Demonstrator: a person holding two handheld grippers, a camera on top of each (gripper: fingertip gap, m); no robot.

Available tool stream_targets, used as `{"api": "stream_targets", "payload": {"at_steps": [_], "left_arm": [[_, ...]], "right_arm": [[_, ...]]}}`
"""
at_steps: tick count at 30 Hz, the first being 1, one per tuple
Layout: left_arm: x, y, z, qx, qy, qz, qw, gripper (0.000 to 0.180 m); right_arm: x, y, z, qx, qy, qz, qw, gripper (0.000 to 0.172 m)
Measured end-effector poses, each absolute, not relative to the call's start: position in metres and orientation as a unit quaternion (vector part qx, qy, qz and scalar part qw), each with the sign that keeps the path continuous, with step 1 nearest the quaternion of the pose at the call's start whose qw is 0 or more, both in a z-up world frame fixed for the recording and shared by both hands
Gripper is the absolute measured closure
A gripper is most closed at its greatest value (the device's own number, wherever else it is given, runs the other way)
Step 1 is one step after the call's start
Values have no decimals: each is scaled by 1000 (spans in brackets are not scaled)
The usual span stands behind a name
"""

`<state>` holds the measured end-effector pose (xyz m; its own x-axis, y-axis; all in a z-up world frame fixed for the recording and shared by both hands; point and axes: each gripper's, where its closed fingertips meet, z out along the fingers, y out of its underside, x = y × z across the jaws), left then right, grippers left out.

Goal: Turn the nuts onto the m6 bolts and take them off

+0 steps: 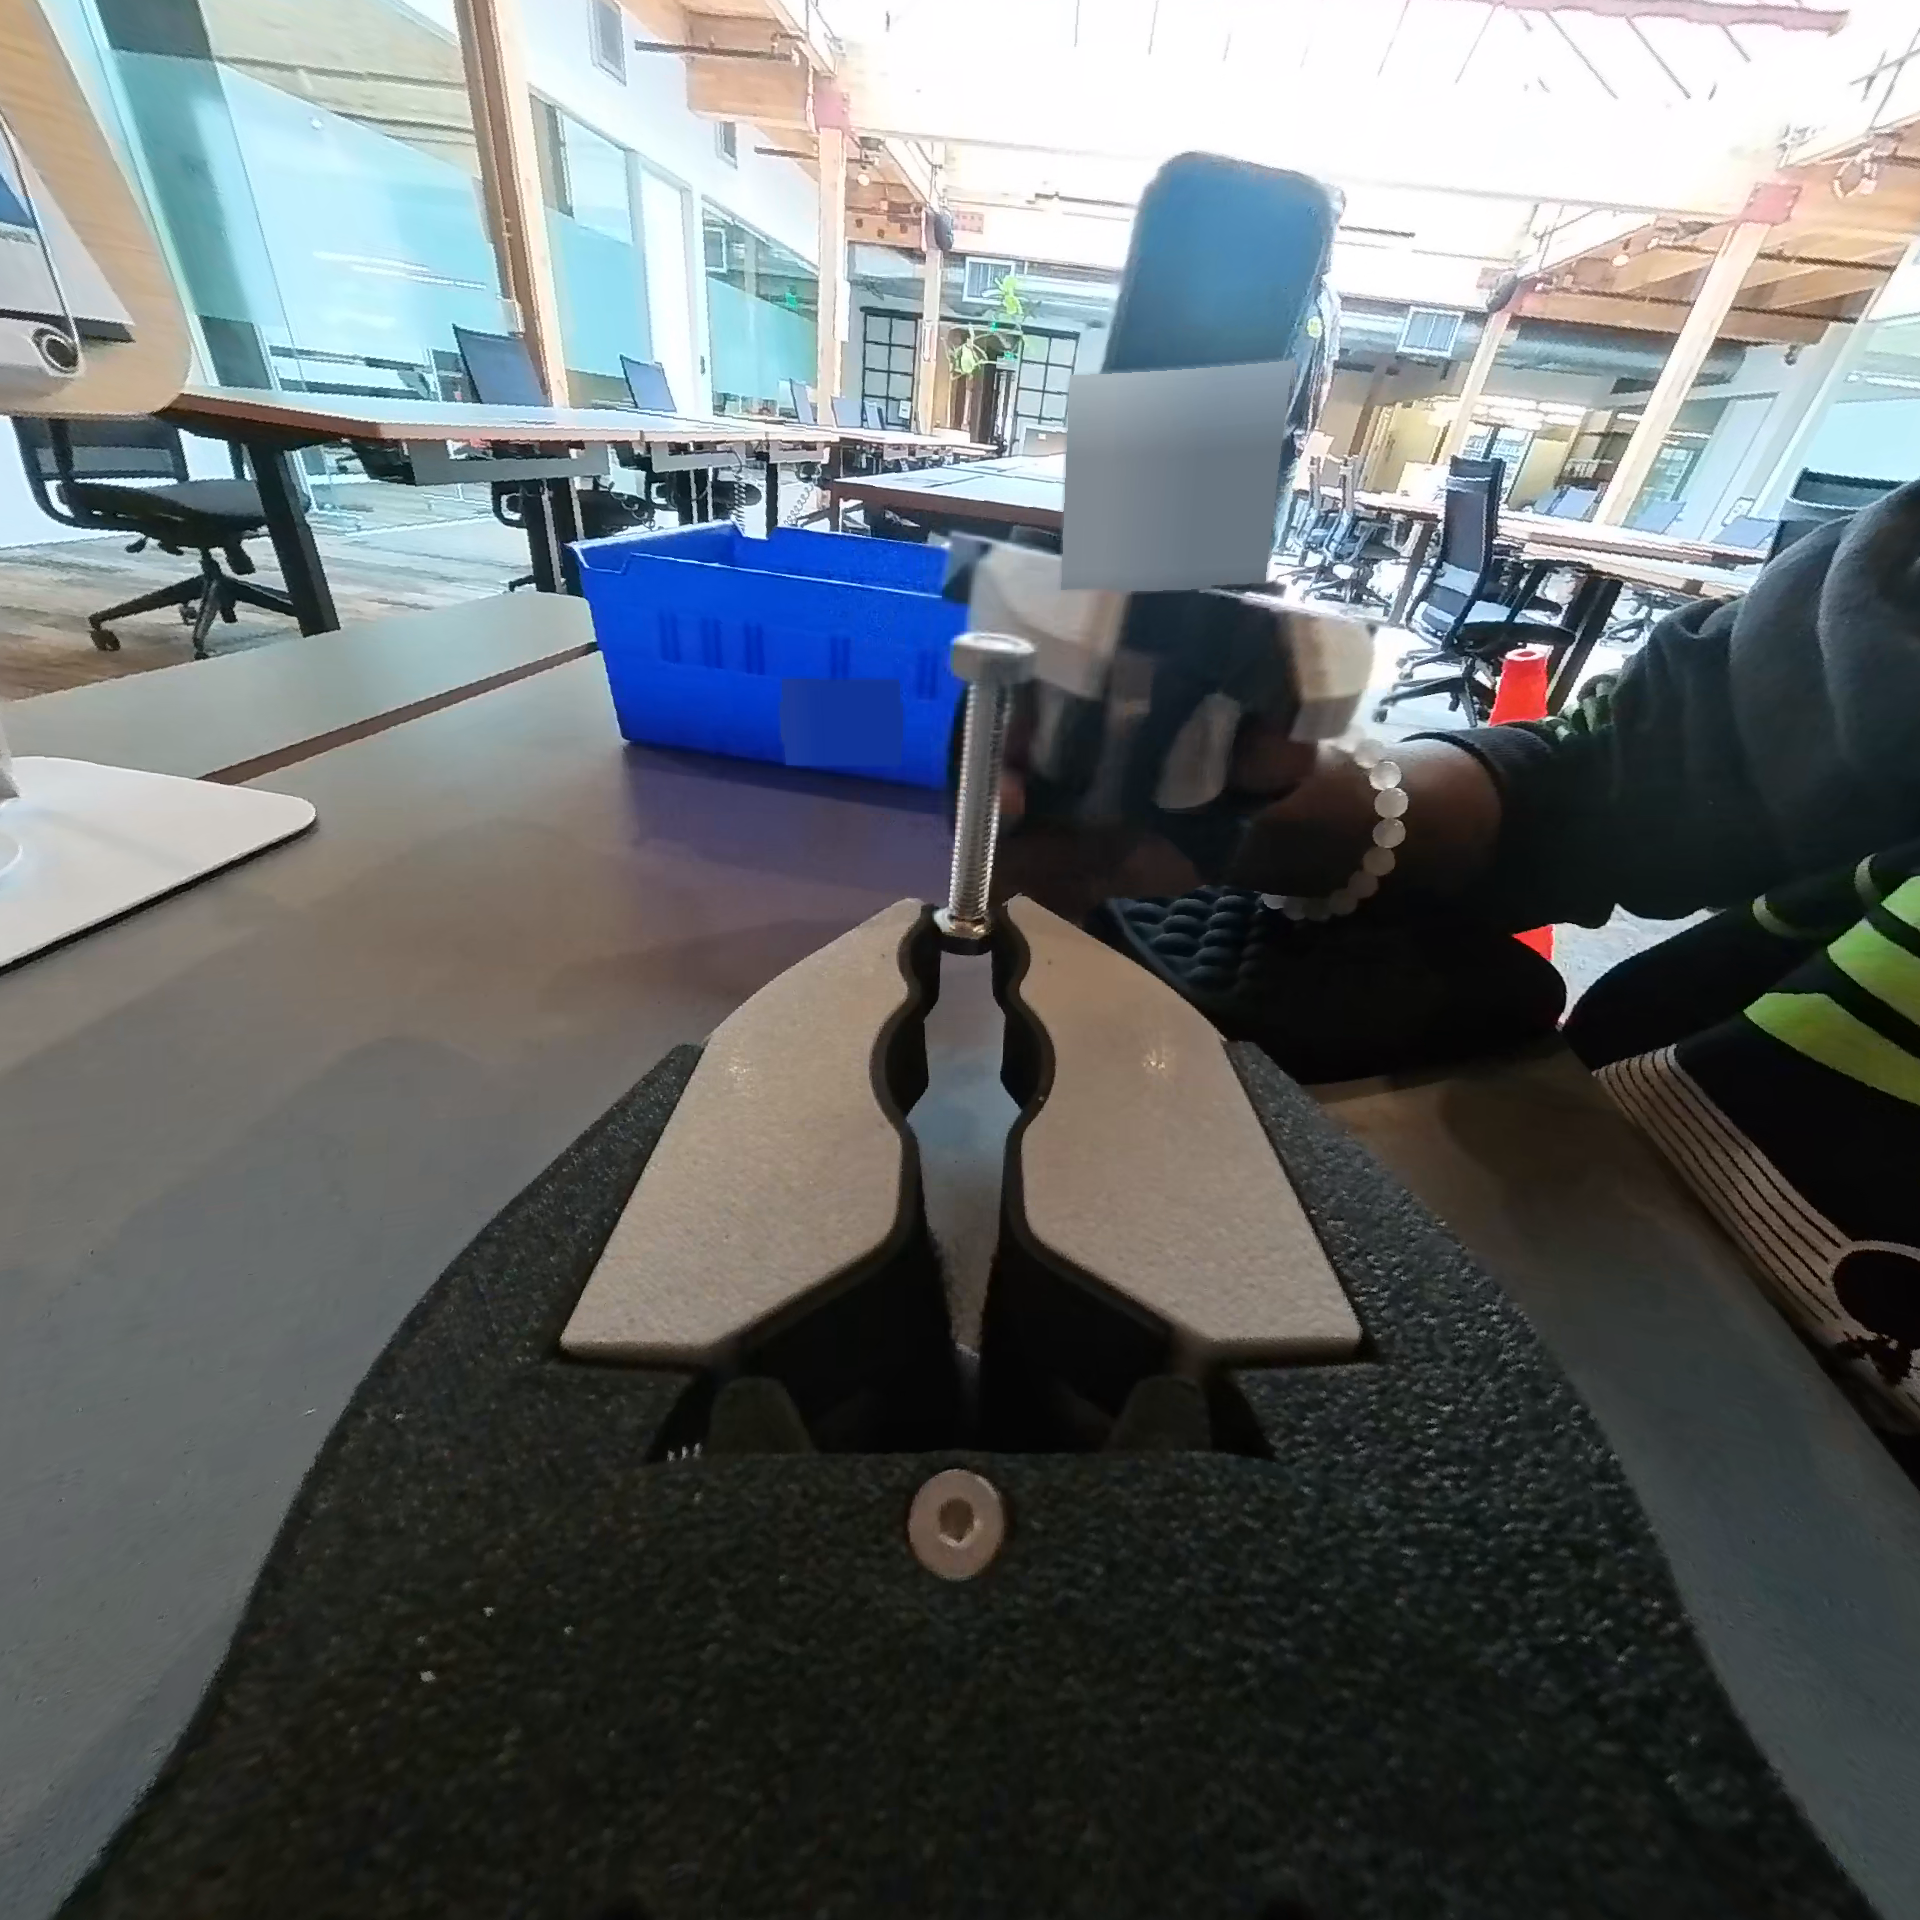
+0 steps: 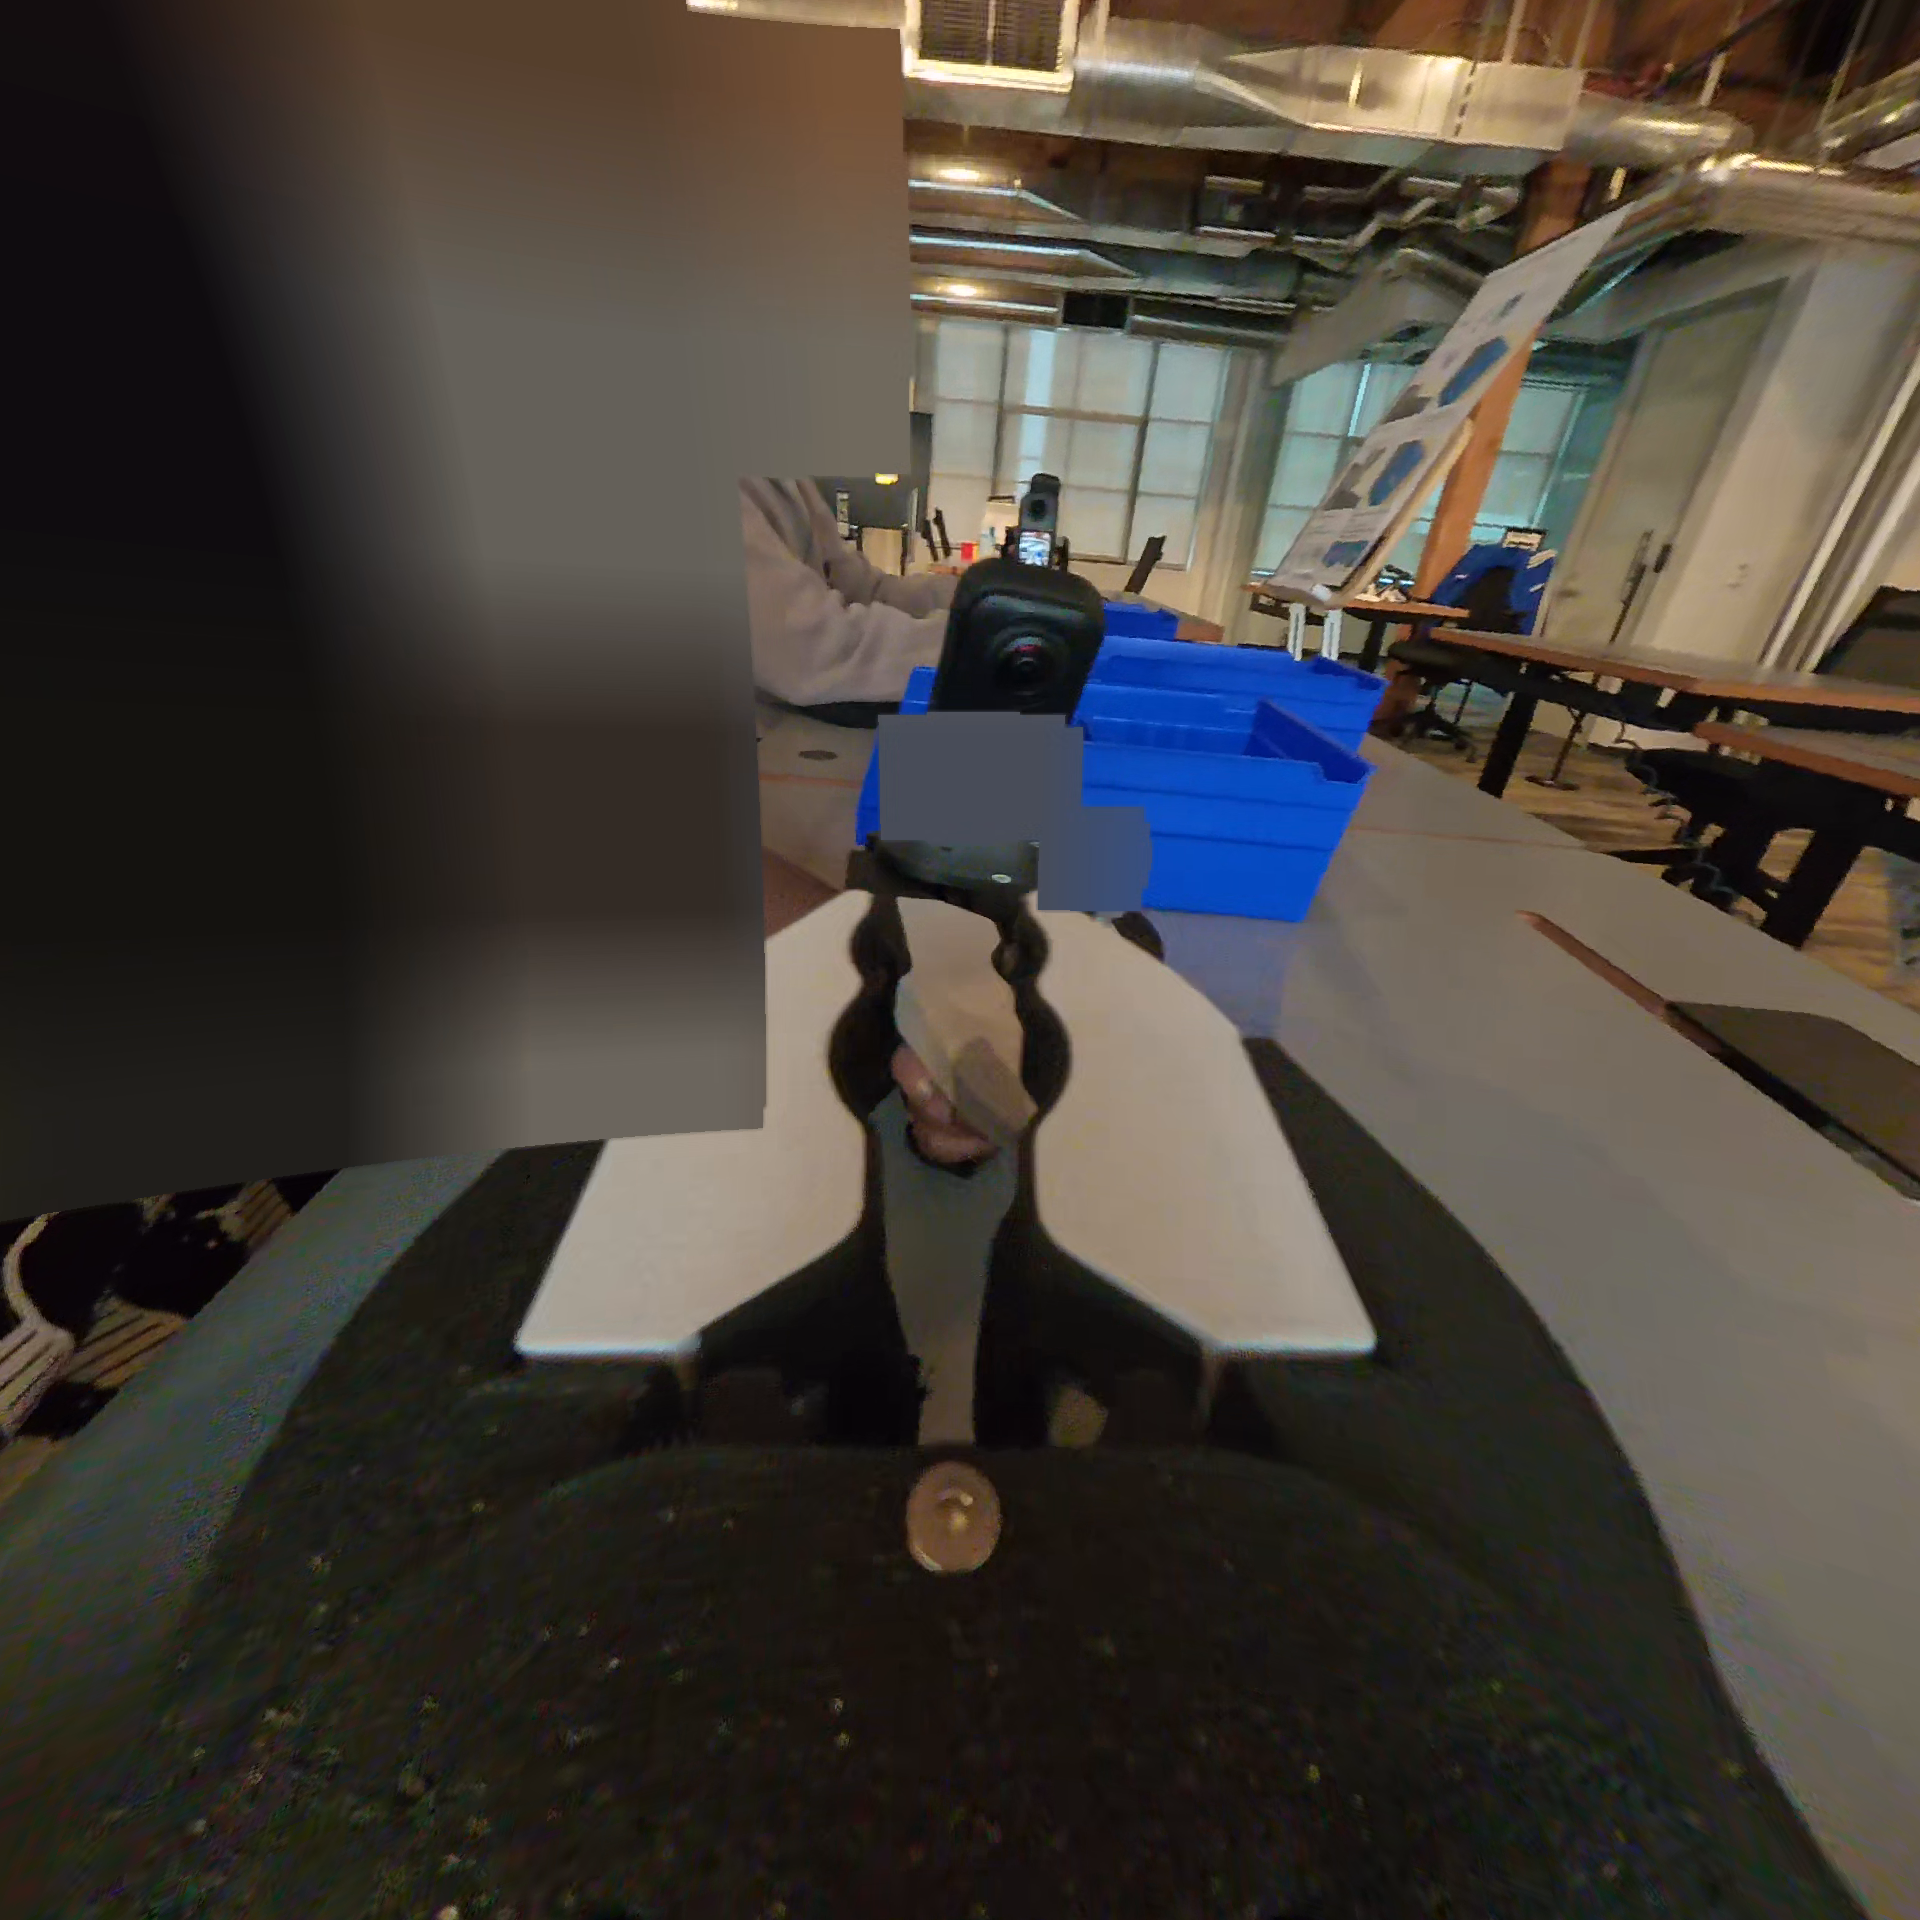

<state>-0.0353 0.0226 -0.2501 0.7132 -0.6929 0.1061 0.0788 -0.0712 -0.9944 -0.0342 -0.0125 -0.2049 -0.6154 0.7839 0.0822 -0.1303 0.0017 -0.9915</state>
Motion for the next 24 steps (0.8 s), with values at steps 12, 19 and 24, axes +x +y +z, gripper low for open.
{"api": "stream_targets", "payload": {"at_steps": [12,19,24], "left_arm": [[-35,23,-251,-668,233,-299,641,171],[-34,23,-251,-668,235,-298,640,171],[-34,22,-251,-669,237,-297,639,171]], "right_arm": [[-38,-12,-204,-274,-607,658,350,123],[-38,-4,-200,-277,-593,660,368,130],[-43,-10,-206,-279,-607,651,360,111]]}}
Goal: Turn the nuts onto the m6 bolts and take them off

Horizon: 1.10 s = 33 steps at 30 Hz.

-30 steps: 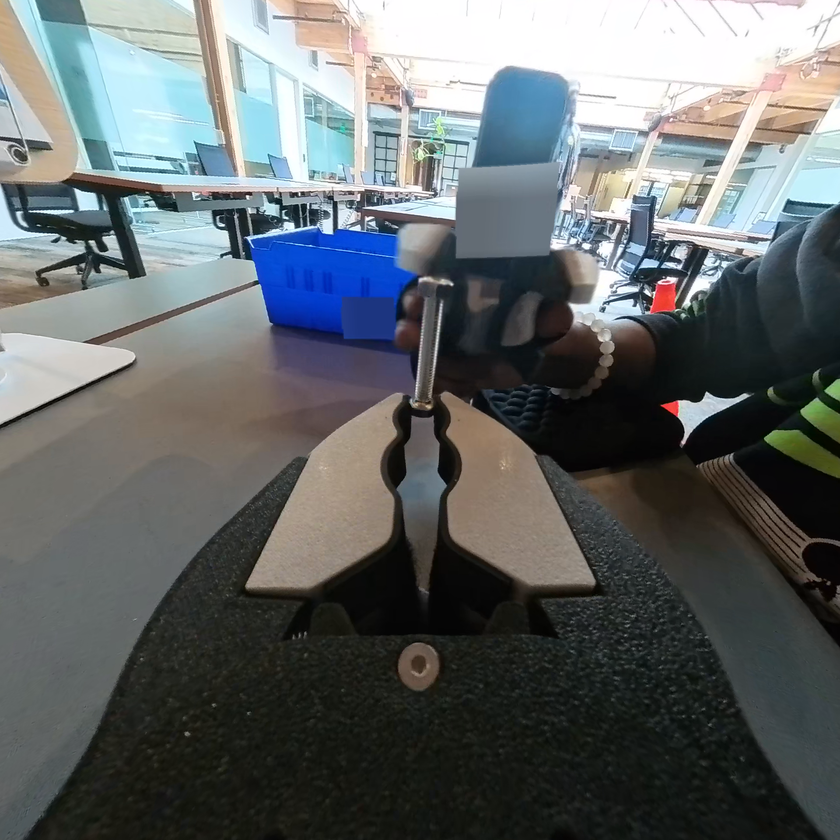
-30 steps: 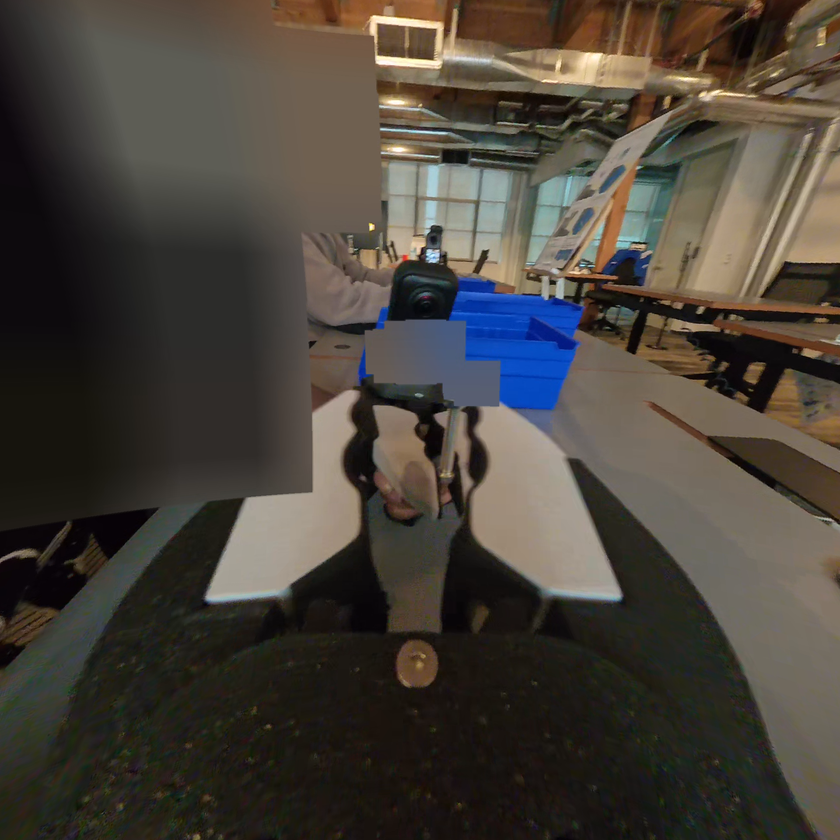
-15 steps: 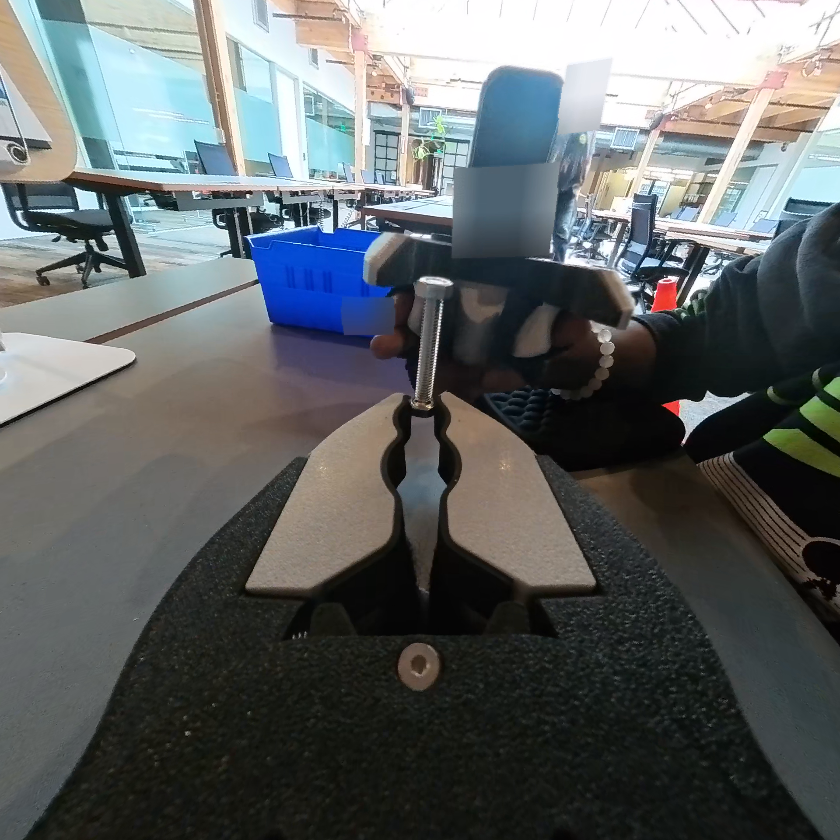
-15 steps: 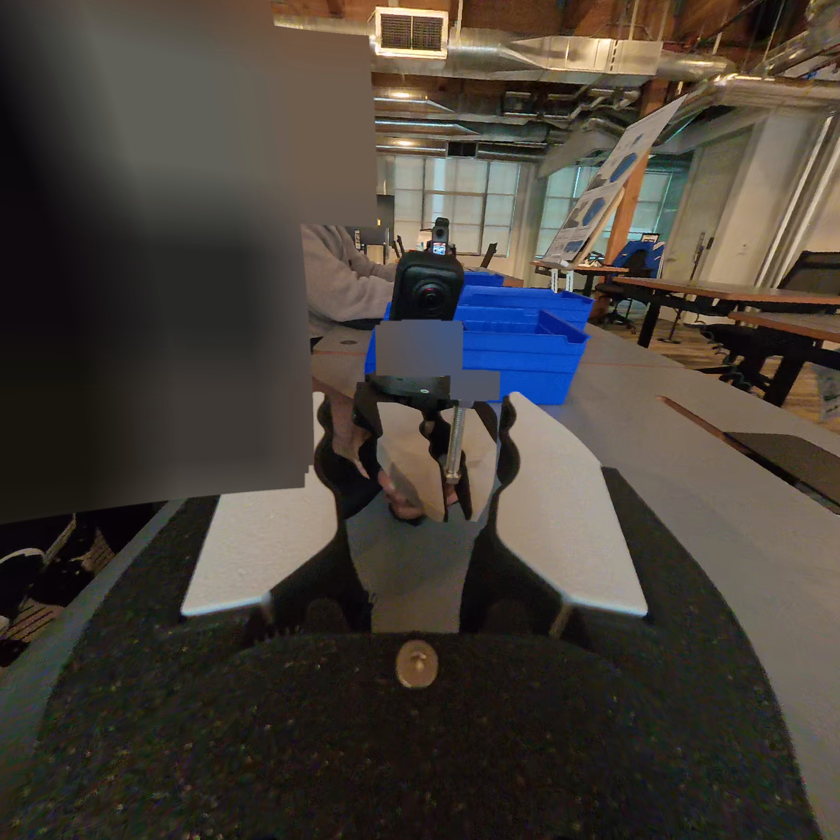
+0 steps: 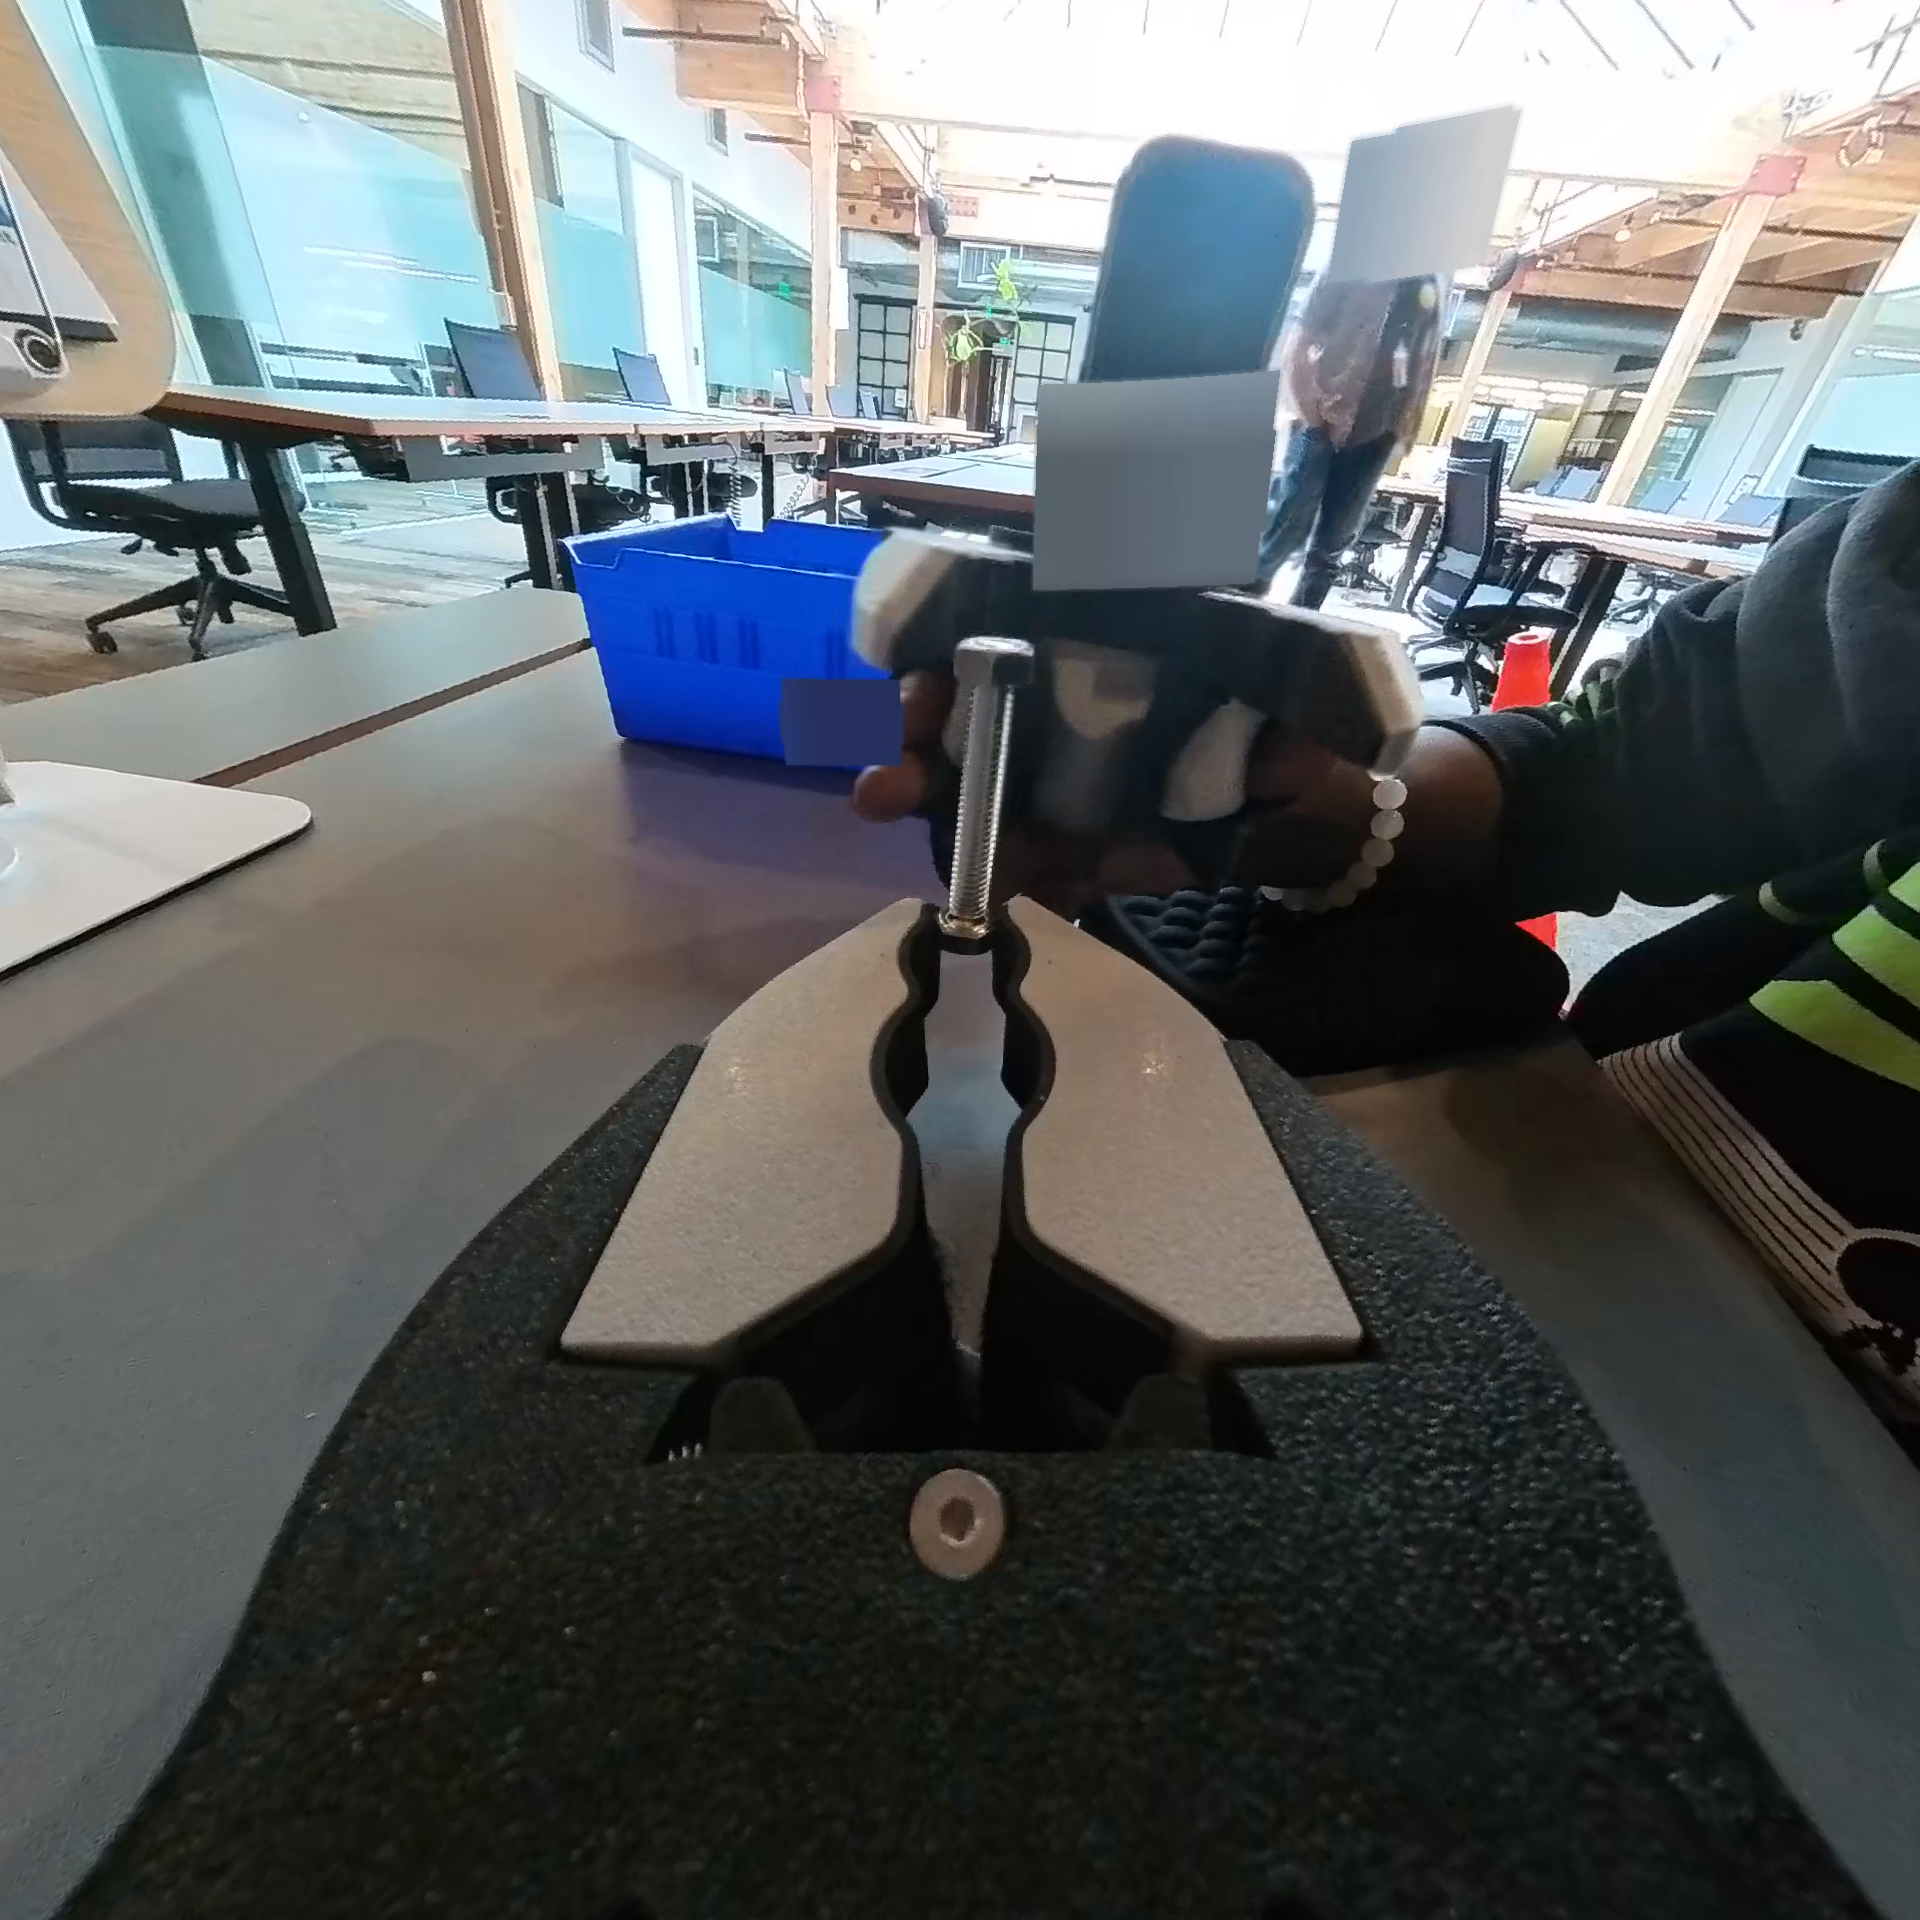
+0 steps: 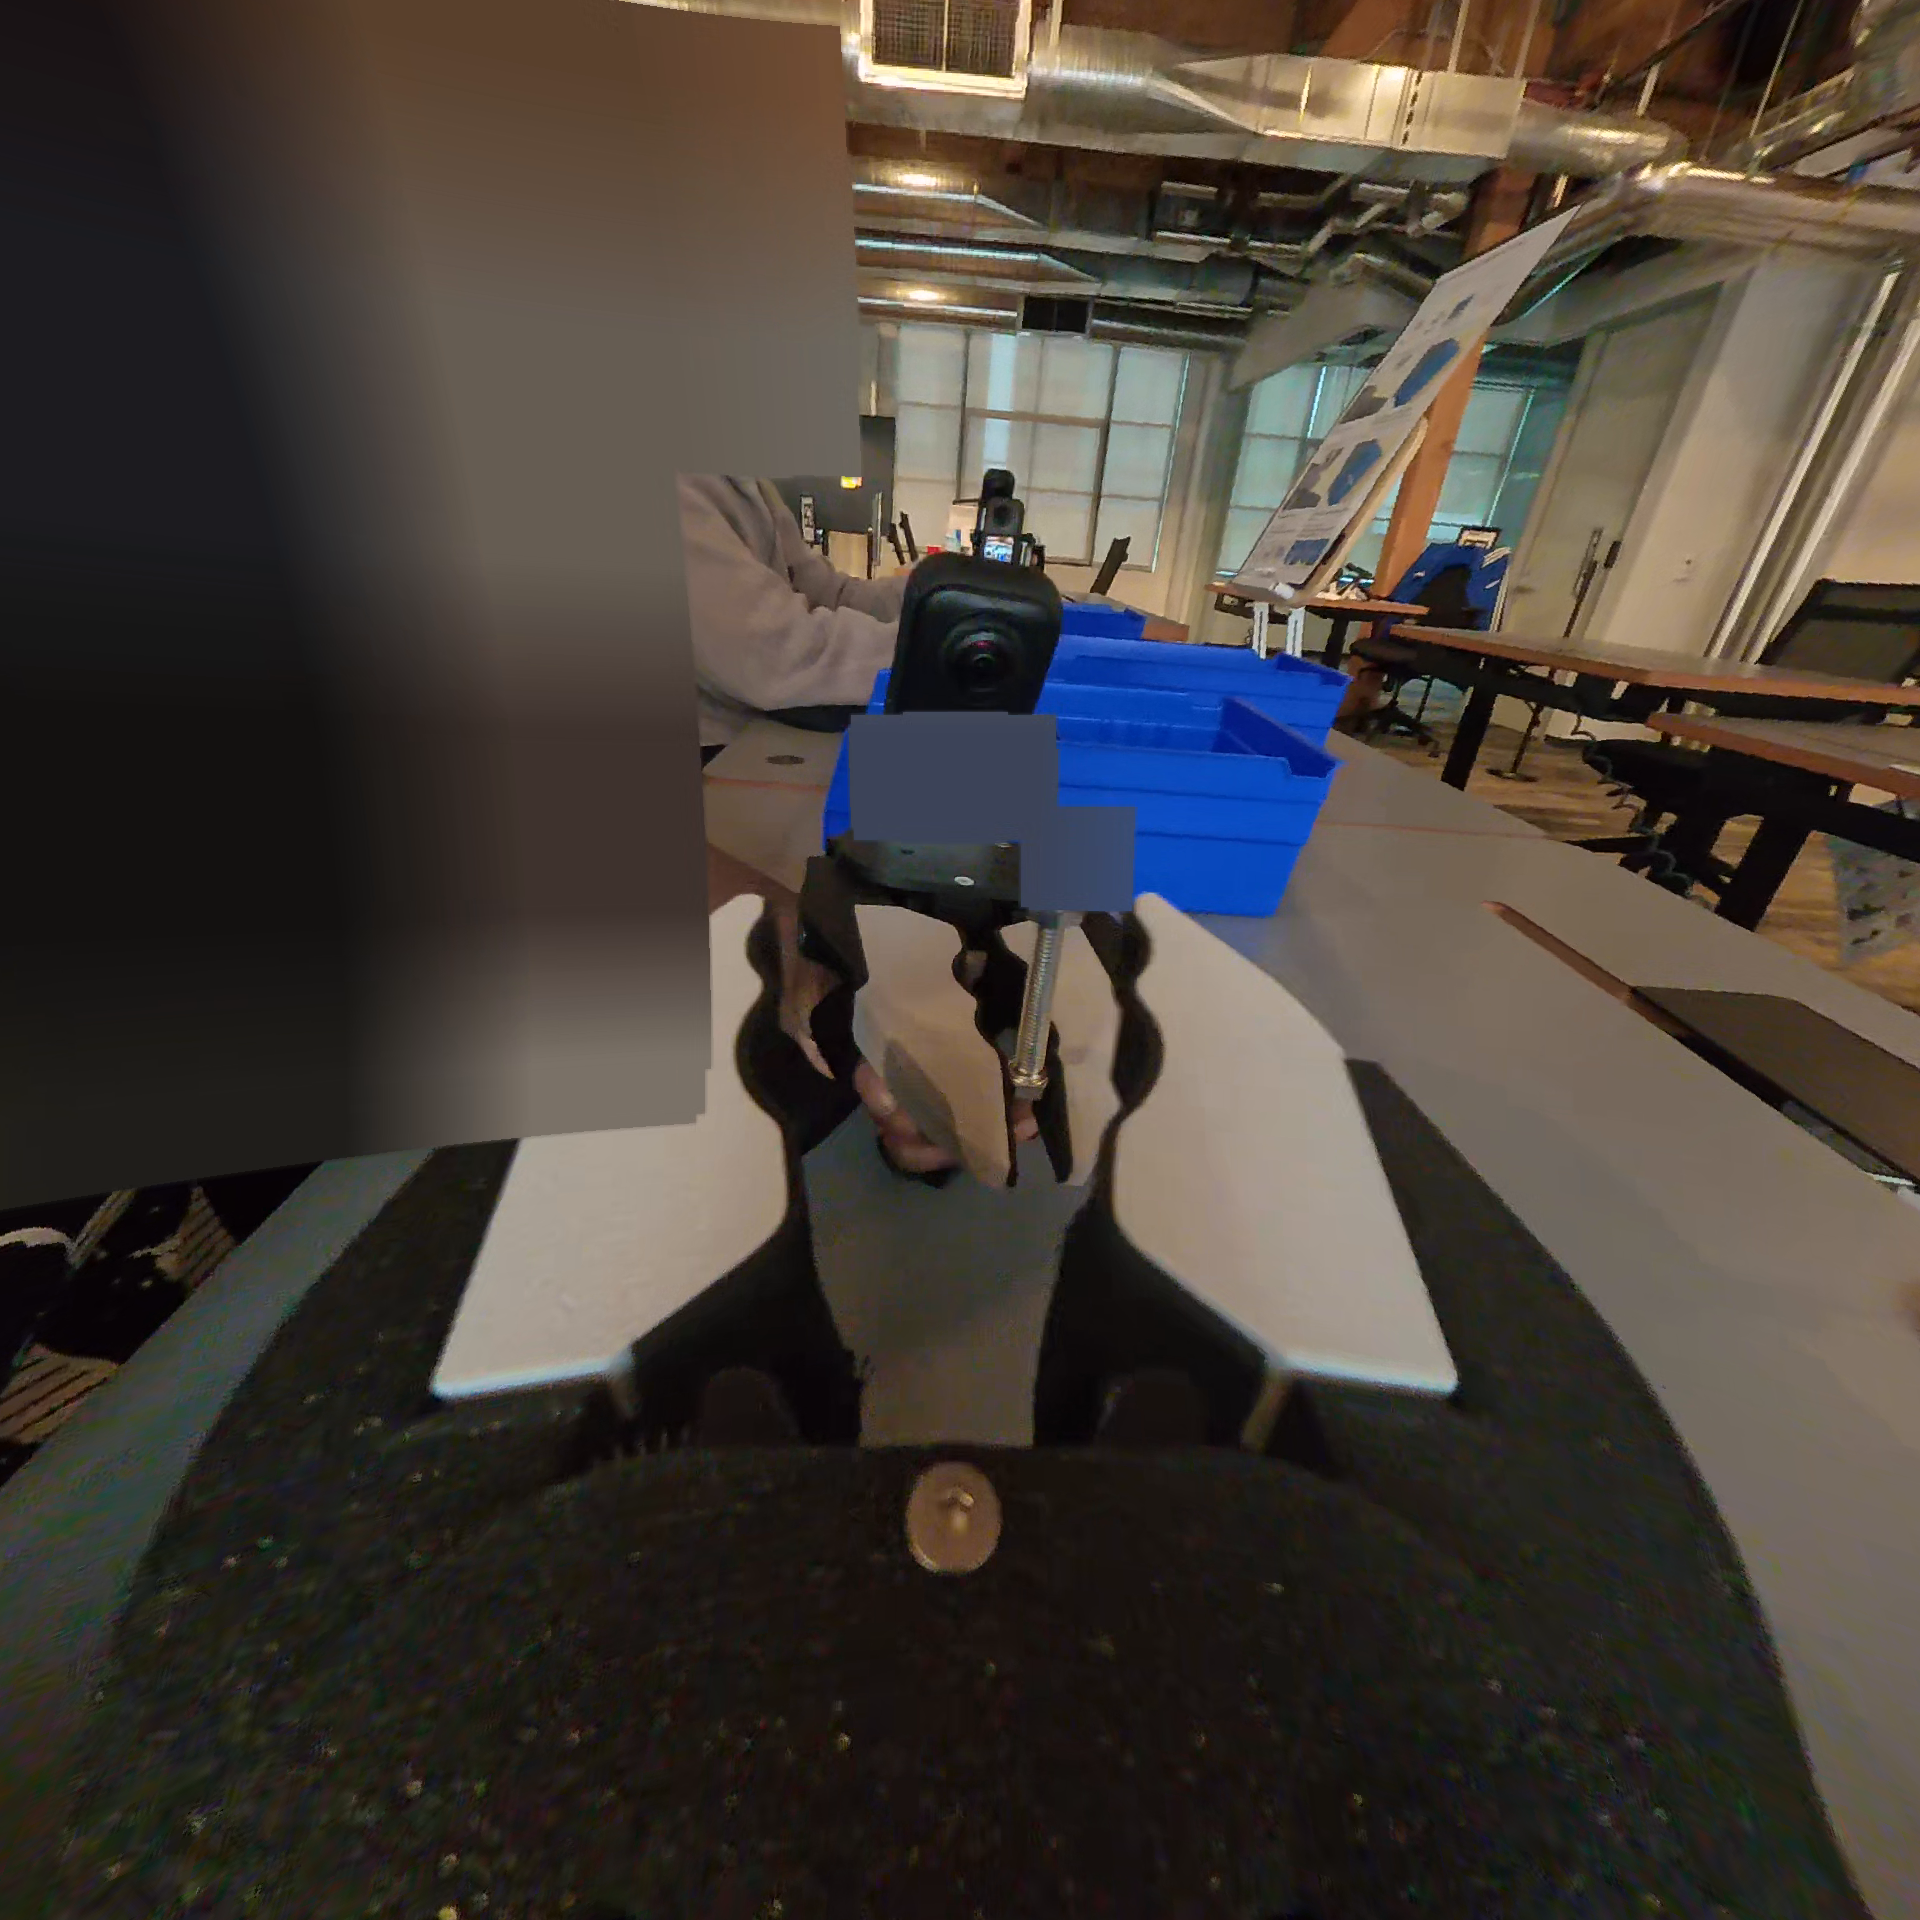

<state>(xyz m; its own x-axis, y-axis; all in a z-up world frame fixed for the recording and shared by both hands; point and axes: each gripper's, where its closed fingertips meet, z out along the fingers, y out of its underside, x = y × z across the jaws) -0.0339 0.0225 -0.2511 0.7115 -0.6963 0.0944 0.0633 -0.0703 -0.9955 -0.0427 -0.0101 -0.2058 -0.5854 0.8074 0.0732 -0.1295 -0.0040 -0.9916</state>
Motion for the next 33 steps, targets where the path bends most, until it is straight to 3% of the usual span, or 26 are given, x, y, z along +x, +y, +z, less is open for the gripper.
{"api": "stream_targets", "payload": {"at_steps": [2,3,4,6,9,12,15,17,19,20,23,25,29,31,33], "left_arm": [[-35,23,-251,-668,234,-298,641,171],[-35,23,-250,-668,231,-299,641,171],[-36,23,-250,-668,230,-299,641,171],[-35,23,-250,-668,232,-298,641,171],[-34,23,-251,-668,236,-298,640,171],[-34,23,-251,-668,236,-299,639,171],[-35,23,-251,-668,235,-298,641,171],[-36,24,-250,-668,231,-299,641,171],[-36,23,-250,-668,232,-300,641,171],[-35,23,-251,-668,234,-299,641,171],[-34,23,-251,-667,236,-299,640,171],[-35,23,-251,-668,236,-300,639,171],[-35,23,-251,-668,235,-300,640,171],[-35,24,-251,-668,233,-299,640,171],[-35,24,-251,-668,233,-300,640,171]], "right_arm": [[-39,-11,-206,-271,-614,646,364,134],[-36,-11,-206,-263,-619,645,363,154],[-33,-11,-205,-257,-618,648,362,161],[-33,-7,-203,-263,-610,652,366,160],[-40,-3,-201,-279,-593,653,379,120],[-42,-10,-206,-276,-608,649,365,113],[-41,-11,-207,-271,-616,642,368,125],[-33,-14,-206,-250,-624,644,365,160],[-33,-9,-203,-258,-613,648,370,161],[-35,-7,-203,-264,-609,649,371,155],[-42,-3,-201,-279,-593,653,380,117],[-42,-7,-203,-274,-601,651,373,112],[-41,-11,-207,-270,-617,642,367,127],[-33,-13,-206,-247,-625,644,366,160],[-32,-11,-203,-248,-617,647,373,161]]}}
